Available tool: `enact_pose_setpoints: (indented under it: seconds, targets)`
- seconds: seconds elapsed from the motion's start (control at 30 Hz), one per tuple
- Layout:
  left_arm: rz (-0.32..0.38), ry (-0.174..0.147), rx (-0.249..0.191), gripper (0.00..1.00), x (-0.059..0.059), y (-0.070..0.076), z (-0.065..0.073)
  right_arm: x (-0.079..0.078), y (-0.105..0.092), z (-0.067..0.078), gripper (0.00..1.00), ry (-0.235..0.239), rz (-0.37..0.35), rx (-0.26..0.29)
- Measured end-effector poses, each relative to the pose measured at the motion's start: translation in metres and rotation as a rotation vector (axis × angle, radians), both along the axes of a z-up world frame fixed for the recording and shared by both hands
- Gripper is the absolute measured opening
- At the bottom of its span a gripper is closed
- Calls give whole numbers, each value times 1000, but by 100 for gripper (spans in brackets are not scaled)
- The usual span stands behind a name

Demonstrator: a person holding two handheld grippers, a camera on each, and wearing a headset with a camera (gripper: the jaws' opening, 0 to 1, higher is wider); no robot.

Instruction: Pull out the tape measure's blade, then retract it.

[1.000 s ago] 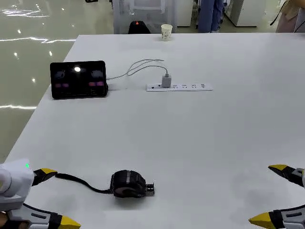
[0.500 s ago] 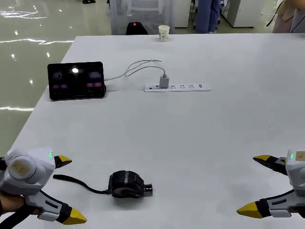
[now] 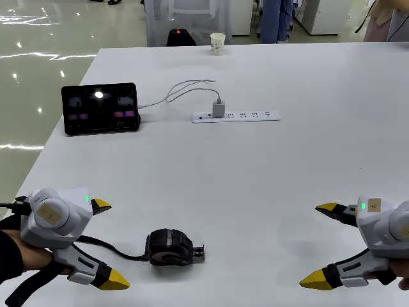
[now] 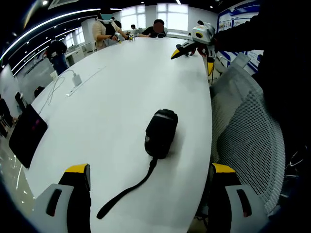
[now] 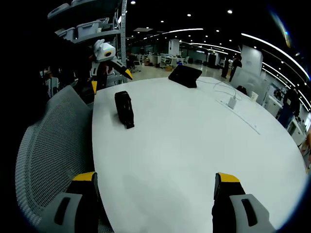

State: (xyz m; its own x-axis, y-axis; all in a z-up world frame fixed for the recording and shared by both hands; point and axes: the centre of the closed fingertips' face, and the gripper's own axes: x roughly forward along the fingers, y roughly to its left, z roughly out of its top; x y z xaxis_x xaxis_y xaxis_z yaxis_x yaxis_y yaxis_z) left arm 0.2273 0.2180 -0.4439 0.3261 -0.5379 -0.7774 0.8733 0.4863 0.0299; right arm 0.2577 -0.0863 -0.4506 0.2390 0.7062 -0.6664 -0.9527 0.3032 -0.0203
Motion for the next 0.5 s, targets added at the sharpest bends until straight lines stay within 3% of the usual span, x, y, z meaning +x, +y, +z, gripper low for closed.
enact_pose_setpoints:
  seconds: [0.2,0.3,0.5]
  targets:
    - [-36,5,-2,99,4,-11,-2,1,20,-5,99,-4,60,-1]
    - [-84,-10,25,91,6,-15,-4,3,29,-6,99,-12,91,-5]
    - [-107,-6,26,91,11,-29,-8,7,45,-6,99,-15,112,6]
